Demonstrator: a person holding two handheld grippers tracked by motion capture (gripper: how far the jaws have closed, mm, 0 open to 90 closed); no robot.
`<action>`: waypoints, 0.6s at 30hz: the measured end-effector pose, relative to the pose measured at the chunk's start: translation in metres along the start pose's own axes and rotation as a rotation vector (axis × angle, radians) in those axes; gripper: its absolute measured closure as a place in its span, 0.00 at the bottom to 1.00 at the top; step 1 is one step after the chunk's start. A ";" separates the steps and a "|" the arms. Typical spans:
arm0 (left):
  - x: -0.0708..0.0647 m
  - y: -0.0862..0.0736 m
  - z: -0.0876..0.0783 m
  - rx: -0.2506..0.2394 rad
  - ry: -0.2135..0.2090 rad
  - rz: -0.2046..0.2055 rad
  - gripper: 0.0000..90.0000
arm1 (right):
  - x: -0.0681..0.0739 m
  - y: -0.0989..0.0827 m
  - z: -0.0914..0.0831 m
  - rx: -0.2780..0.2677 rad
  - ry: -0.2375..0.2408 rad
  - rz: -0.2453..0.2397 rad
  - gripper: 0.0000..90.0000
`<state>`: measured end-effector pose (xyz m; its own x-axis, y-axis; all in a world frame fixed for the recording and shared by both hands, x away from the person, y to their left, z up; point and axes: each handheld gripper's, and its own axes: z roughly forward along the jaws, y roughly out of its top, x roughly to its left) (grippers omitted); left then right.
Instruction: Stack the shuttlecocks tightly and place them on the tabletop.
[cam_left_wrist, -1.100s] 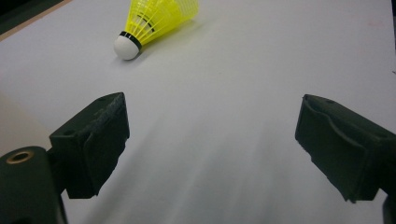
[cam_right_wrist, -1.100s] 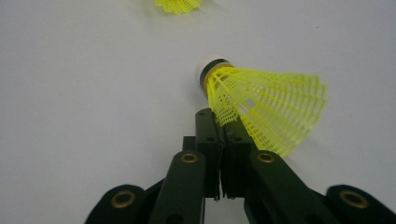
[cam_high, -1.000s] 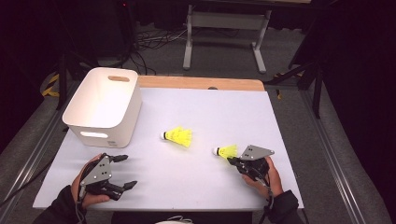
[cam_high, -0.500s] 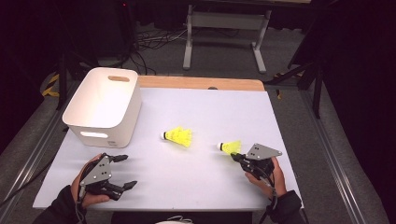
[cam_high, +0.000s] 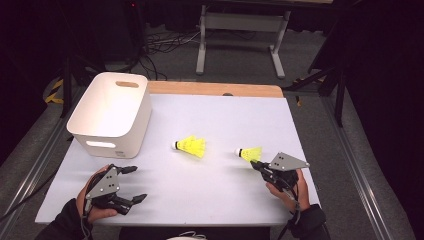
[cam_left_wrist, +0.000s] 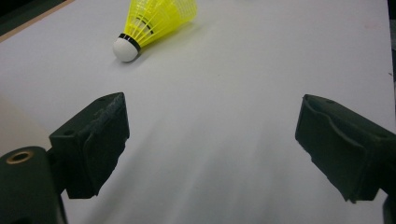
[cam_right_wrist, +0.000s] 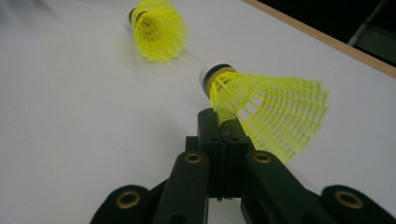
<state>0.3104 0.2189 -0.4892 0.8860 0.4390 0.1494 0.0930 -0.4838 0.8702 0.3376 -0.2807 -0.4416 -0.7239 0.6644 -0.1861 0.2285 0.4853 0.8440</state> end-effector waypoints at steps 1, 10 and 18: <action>0.000 0.000 0.000 0.000 0.000 -0.001 0.12 | 0.000 0.000 0.000 -0.003 0.000 0.003 1.00; 0.000 0.000 0.000 0.000 -0.002 -0.001 0.12 | -0.002 0.003 -0.001 -0.010 -0.004 -0.007 1.00; 0.000 -0.001 0.001 0.002 -0.004 0.001 0.12 | -0.001 0.006 0.003 -0.009 0.004 -0.016 1.00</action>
<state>0.3108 0.2188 -0.4900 0.8880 0.4352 0.1485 0.0926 -0.4855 0.8693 0.3412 -0.2770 -0.4381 -0.7302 0.6542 -0.1972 0.2112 0.4906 0.8454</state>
